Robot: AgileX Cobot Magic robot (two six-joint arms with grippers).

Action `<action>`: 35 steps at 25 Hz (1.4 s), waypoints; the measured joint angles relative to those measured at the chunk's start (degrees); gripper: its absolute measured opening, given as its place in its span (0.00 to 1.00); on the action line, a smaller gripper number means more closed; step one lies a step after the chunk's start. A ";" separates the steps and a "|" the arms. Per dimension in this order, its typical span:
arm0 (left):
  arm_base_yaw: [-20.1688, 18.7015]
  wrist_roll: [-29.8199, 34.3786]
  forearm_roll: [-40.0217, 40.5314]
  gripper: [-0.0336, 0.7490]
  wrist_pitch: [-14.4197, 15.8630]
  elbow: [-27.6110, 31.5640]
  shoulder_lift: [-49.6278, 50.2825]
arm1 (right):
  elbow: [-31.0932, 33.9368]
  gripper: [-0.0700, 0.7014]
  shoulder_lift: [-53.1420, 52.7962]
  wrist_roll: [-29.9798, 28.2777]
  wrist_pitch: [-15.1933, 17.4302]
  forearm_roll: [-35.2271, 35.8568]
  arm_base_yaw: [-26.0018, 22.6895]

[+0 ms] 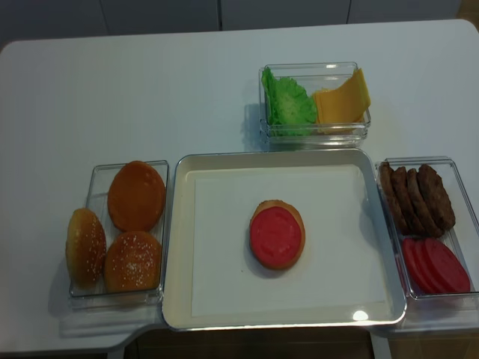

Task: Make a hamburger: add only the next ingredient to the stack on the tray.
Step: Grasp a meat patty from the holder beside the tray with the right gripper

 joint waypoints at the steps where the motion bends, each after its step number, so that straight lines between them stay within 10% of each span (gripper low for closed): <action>1: 0.00 0.00 0.00 0.42 0.00 0.00 0.00 | 0.00 0.78 0.00 0.00 0.00 0.00 0.00; 35: 0.00 0.00 0.00 0.42 0.00 0.00 0.00 | 0.00 0.78 0.00 0.00 0.00 -0.21 0.00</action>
